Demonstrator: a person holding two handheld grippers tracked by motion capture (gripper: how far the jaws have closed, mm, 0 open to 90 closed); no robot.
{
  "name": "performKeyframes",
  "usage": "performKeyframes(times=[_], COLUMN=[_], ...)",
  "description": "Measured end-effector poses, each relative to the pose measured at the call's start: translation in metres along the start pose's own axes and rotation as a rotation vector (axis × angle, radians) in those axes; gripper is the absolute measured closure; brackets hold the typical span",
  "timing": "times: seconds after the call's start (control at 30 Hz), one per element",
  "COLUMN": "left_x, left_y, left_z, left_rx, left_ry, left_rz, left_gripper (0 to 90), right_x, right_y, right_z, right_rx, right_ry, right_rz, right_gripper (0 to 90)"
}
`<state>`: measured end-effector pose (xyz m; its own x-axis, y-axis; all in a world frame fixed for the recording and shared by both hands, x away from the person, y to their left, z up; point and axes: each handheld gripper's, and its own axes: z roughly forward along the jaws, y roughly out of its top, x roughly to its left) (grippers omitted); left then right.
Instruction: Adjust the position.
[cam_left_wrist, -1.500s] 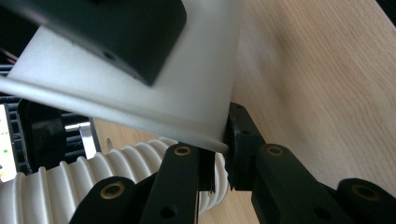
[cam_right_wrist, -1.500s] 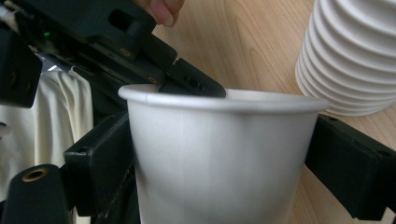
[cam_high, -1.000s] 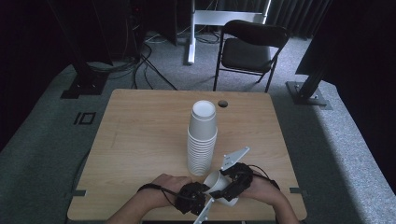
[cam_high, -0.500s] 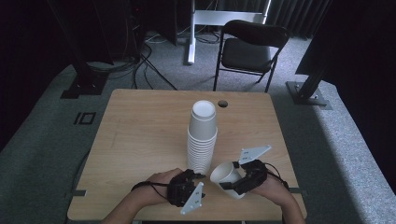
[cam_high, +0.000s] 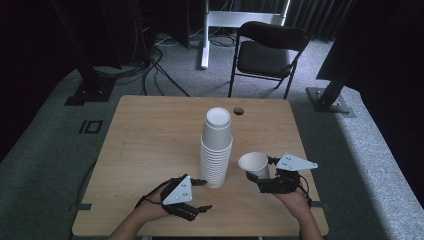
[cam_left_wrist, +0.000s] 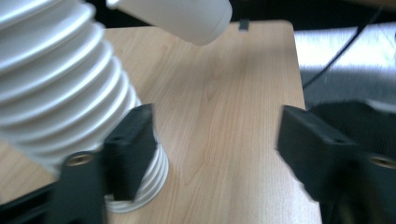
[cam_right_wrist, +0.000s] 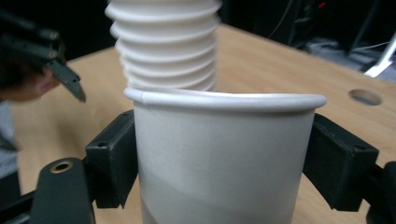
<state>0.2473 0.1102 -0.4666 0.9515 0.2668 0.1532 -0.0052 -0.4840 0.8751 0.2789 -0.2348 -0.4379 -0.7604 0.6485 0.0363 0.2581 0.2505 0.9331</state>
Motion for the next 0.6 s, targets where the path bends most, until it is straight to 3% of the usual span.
performKeyframes(times=[0.03,0.07,0.1,0.13,0.17,0.2,0.23,0.3,0.33,0.4,0.43,0.53,0.6], left_x=[0.002,0.005,0.009,0.016,0.019,0.019,0.022,0.026,0.029,0.031,0.033,0.041,0.044], left_y=[-0.004,-0.008,-0.012,-0.022,-0.027,-0.027,-0.032,-0.039,-0.044,-0.048,-0.051,-0.065,-0.072], left_z=[-0.002,-0.003,-0.005,-0.008,-0.011,-0.011,-0.013,-0.016,-0.019,-0.021,-0.023,-0.033,-0.038], left_rx=[-0.017,-0.026,-0.028,-0.027,-0.028,-0.028,-0.036,-0.015,0.003,-0.002,-0.001,0.014,0.018], left_ry=[0.006,0.016,0.044,0.074,0.100,0.100,0.118,0.182,0.245,0.261,0.277,0.368,0.408], left_rz=[-0.040,-0.086,-0.125,-0.207,-0.241,-0.241,-0.267,-0.302,-0.335,-0.350,-0.377,-0.462,-0.492], left_gripper=[13.1,13.1,7.0,2.9,1.6,1.5,1.5,1.5,1.5,1.5,1.5,1.6,1.6], right_x=[-0.004,-0.004,-0.006,-0.008,-0.009,-0.011,-0.011,-0.015,-0.016,-0.018,-0.018,-0.020,-0.022], right_y=[-0.002,-0.002,-0.005,-0.006,-0.008,-0.010,-0.010,-0.015,-0.016,-0.019,-0.019,-0.022,-0.022], right_z=[-0.002,-0.002,-0.003,-0.002,-0.002,-0.002,-0.002,-0.002,-0.001,0.000,0.000,0.003,0.003], right_rx=[-0.029,-0.029,-0.051,-0.049,-0.056,-0.067,-0.067,-0.081,-0.078,-0.082,-0.082,-0.080,-0.081], right_ry=[-0.032,-0.032,-0.075,-0.080,-0.097,-0.108,-0.108,-0.120,-0.115,-0.131,-0.131,-0.150,-0.141], right_rz=[0.009,0.009,0.006,0.007,0.011,0.017,0.017,0.034,0.045,0.049,0.049,0.051,0.059], right_gripper=[19.8,19.8,19.8,19.8,19.8,19.8,19.8,19.8,19.8,19.8,19.8,19.8,19.7])
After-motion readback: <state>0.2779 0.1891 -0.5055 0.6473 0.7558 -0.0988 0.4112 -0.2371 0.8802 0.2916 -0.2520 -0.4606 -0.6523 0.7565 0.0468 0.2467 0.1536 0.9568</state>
